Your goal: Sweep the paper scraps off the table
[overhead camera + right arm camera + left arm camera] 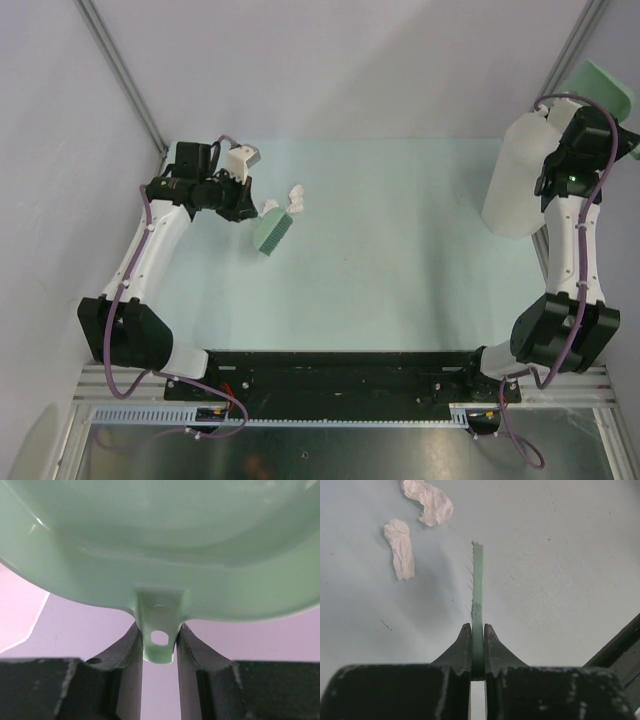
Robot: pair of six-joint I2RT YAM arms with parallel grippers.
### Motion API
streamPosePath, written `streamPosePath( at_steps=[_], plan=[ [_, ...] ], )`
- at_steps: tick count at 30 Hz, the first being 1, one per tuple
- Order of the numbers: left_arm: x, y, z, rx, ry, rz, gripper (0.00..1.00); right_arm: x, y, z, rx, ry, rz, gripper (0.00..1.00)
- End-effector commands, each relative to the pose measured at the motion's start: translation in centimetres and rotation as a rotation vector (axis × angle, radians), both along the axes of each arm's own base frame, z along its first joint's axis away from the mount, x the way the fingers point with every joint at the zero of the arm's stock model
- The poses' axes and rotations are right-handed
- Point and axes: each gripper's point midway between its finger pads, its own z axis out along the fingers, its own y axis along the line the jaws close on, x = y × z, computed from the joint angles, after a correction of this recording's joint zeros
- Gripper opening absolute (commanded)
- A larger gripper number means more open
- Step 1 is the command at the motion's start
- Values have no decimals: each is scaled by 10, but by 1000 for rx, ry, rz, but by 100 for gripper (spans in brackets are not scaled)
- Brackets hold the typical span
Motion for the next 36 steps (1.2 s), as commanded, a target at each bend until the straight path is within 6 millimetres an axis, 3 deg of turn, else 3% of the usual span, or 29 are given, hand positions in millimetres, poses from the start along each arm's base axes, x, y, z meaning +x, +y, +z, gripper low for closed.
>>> streamPosePath(
  at_steps=[1,4,5,6,7,8,9,11,12,13,14,15,19,23,24,26,28,29,31,33,34,36],
  plan=[
    [-2,1,15,-4,-60,-8,0,-24,31,61,32,-251,80,0],
    [0,1,19,-12,-59,3,0,-14,64,63,131,-297,216,0],
    [2,1,24,-18,-67,15,0,-8,91,34,240,-181,309,0],
    [3,1,28,-19,-73,24,0,-4,113,28,360,-197,390,0],
    [3,1,33,-25,-84,25,0,4,155,32,471,-191,579,0],
    [4,0,41,-34,-101,30,0,1,179,24,566,-170,641,0],
    [5,-1,47,-39,-112,31,0,3,222,22,724,-205,742,0],
    [7,0,60,-47,-142,45,0,-4,272,22,878,-226,859,0],
    [9,0,64,-46,-152,51,0,-10,310,20,982,-204,956,0],
    [11,3,65,-38,-156,64,0,-14,331,14,1101,-198,972,0],
    [13,4,70,-38,-167,75,0,-18,351,2,1177,-153,994,0],
    [15,5,72,-34,-170,86,0,-26,383,-8,1250,-83,1054,0],
    [25,9,77,-30,-171,133,0,-44,447,-66,1429,119,982,0],
    [36,11,88,-33,-190,171,0,-66,477,-149,1601,390,650,0],
    [40,12,86,-26,-187,179,0,-68,480,-179,1601,469,560,0],
    [47,11,87,-16,-194,190,0,-87,487,-210,1584,580,458,0],
    [59,13,76,26,-178,218,0,-97,491,-247,1540,666,356,0],
    [63,7,79,35,-193,209,0,-108,496,-260,1520,725,330,0],
    [77,3,65,77,-174,219,0,-118,502,-285,1501,812,264,0],
    [90,-8,68,108,-208,204,0,-126,503,-299,1475,854,213,0],
    [103,-7,54,157,-194,227,0,-128,503,-312,1455,885,176,0],
    [118,-16,61,190,-235,225,0,-138,498,-322,1417,930,121,0]
  ],
)
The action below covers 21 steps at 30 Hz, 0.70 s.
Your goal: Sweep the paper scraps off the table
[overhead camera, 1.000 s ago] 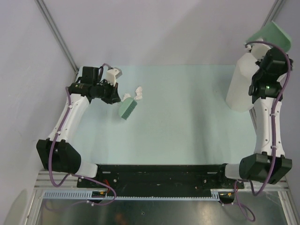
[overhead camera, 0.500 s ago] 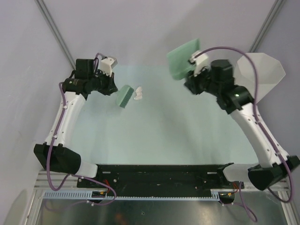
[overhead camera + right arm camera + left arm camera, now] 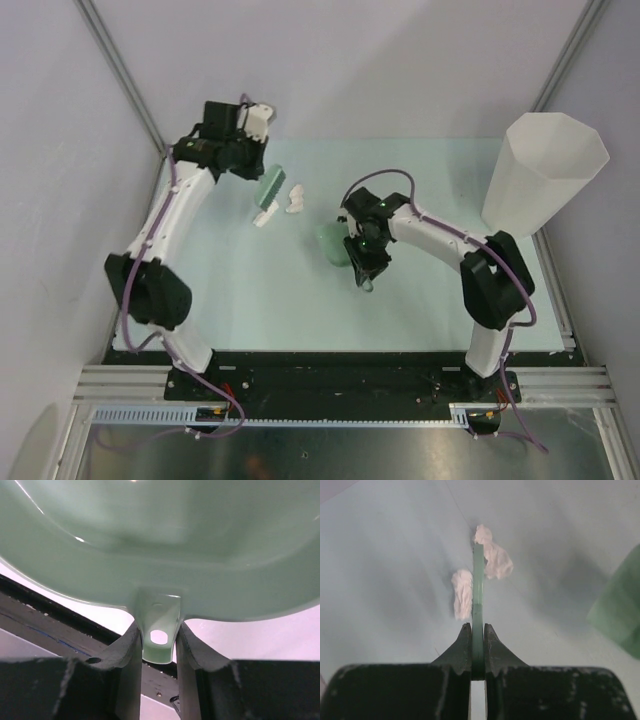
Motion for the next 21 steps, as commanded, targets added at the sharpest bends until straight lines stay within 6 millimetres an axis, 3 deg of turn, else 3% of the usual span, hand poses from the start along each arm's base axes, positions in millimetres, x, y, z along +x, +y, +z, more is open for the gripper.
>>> streamPosePath(
  at_steps=[1,3,4,5,7,9,14,16,20,21],
  plan=[
    [43,-13,12,110,-107,55,0,-20,-7,-11,-80,109,-21,0],
    [61,-21,0,146,-106,42,0,-29,-16,-21,-159,141,-8,0],
    [69,-20,5,173,-130,55,0,-33,-21,-24,-191,153,3,0],
    [80,-23,-12,192,-106,52,0,-34,-24,-28,-217,158,7,0],
    [91,-29,-12,200,-123,30,0,-38,-25,-32,-249,159,30,0],
    [99,-37,-29,200,-97,-4,0,-41,-23,-38,-265,166,57,0],
    [79,-75,-58,142,-30,-199,0,-43,-19,-58,-319,181,105,0],
    [68,-80,-62,126,-10,-232,0,-44,-23,-70,-361,189,114,0],
    [60,-81,-68,111,15,-243,0,-36,-25,-79,-420,135,121,15],
    [59,-81,-68,112,16,-245,0,-33,-23,-78,-417,112,124,23]
  ],
)
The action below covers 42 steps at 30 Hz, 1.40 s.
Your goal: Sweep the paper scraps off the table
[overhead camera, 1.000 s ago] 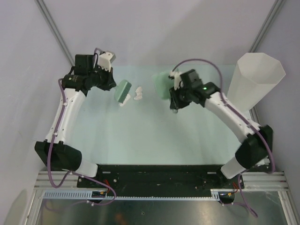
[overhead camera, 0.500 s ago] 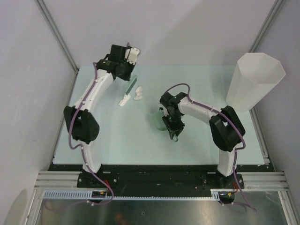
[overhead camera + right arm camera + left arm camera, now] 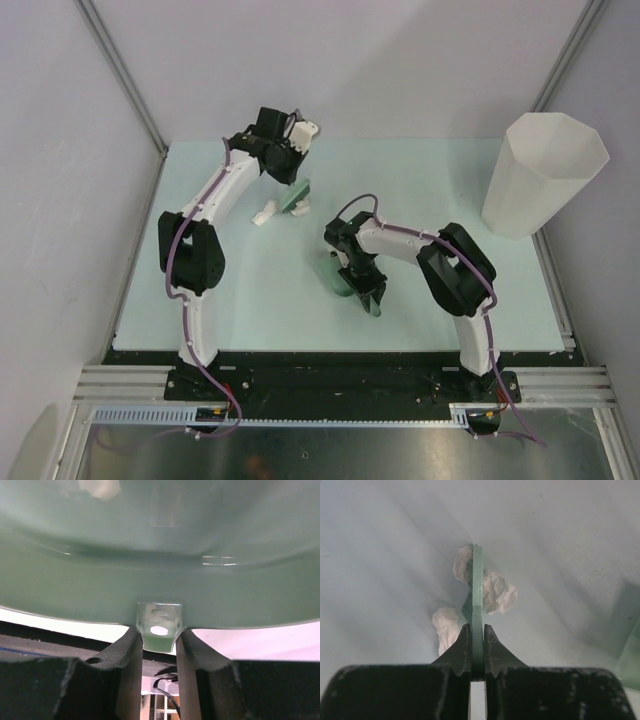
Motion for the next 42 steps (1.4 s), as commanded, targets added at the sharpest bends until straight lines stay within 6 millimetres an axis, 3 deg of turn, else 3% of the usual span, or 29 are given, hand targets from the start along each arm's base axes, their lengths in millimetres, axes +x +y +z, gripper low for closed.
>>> streamPosePath(
  at_steps=[1,7,8,9,10,11,13,14,17,22,23,24,25,27,32,38,42],
  plan=[
    [-10,-12,25,-51,-47,-74,0,18,0,-6,-53,-103,33,27],
    [-10,-14,24,-57,-43,-82,0,31,8,15,-56,-273,55,47],
    [-10,-15,23,-58,-39,-84,0,35,8,25,-52,-324,59,55],
    [-10,-15,23,-60,-39,-87,0,36,13,30,-31,-358,67,56],
    [-10,-15,23,-62,-39,-92,0,36,15,35,-16,-379,68,78],
    [-10,-16,21,-63,-35,-91,0,37,16,45,10,-413,66,85],
    [-10,-17,20,-63,-34,-93,0,40,23,53,52,-462,68,86],
    [-10,-17,20,-64,-32,-96,0,41,23,66,80,-504,61,86],
    [-13,-19,17,-74,-20,-106,0,43,18,73,132,-598,27,87],
    [-16,-21,13,-81,-8,-122,0,33,18,113,467,-841,-75,91],
    [-16,-21,13,-81,-8,-124,0,25,19,115,532,-856,-77,100],
    [-16,-22,11,-80,-4,-126,0,26,27,138,666,-921,-98,100],
    [-16,-21,12,-80,-6,-128,0,14,20,117,670,-895,-86,100],
    [-17,-22,12,-85,-3,-130,0,10,20,116,718,-915,-66,99],
    [-18,-22,13,-87,-2,-132,0,0,11,91,701,-903,21,89],
    [-19,-23,12,-88,0,-135,0,5,9,63,632,-899,39,84],
    [-20,-22,13,-88,-1,-133,0,11,20,50,625,-880,50,77]
  ],
)
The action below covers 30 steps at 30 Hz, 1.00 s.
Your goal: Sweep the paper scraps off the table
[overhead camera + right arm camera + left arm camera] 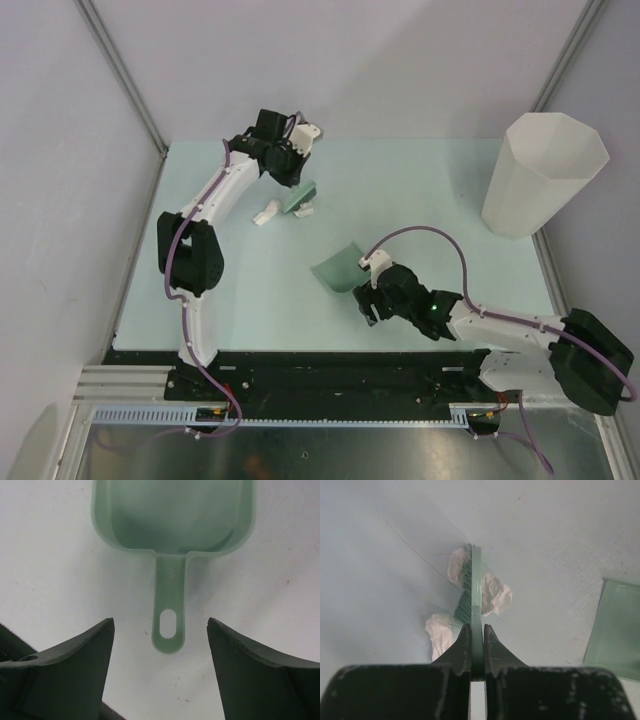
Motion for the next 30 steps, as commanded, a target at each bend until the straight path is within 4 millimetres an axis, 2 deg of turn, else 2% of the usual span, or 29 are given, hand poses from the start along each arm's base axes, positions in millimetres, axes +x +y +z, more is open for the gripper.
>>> streamPosePath(
  at_steps=[1,4,7,10,11,16,17,19,20,22,23,24,27,28,29,30],
  plan=[
    [-10,-7,16,-40,-15,-44,0,15,14,-2,23,-38,-11,75],
    [-12,-6,17,-39,-17,-48,0,15,11,-15,6,11,-40,74],
    [-13,-6,19,-40,-18,-50,0,19,10,-17,-3,1,-46,72],
    [-15,-6,20,-45,-19,-49,0,20,11,-21,-7,9,-36,67],
    [-14,-6,21,-46,-19,-48,0,21,11,-22,-4,16,-37,60],
    [-16,-5,25,-46,-27,-50,0,27,10,-24,29,78,-39,40],
    [-17,-5,26,-46,-31,-51,0,27,7,-27,16,98,-47,28],
    [-18,-4,28,-45,-34,-48,0,29,7,-23,-9,110,-54,17],
    [-19,-3,29,-44,-35,-43,0,26,6,-21,-23,114,-47,7],
    [-21,-1,39,-45,-56,-46,0,28,12,-6,-22,84,-43,3],
    [-21,1,41,-41,-63,-41,0,26,9,-3,-45,94,-50,0],
    [-23,2,51,-47,-82,-43,0,32,11,14,-33,66,-65,0],
    [-30,3,57,-55,-90,-48,0,26,2,31,-68,90,-101,0],
    [-33,3,56,-61,-84,-59,0,29,3,42,-58,87,-107,0],
    [-39,-1,54,-80,-67,-85,0,23,-2,41,-83,112,-111,0],
    [-49,-2,38,-84,-21,-99,0,22,-3,46,-80,118,-115,0]
  ],
)
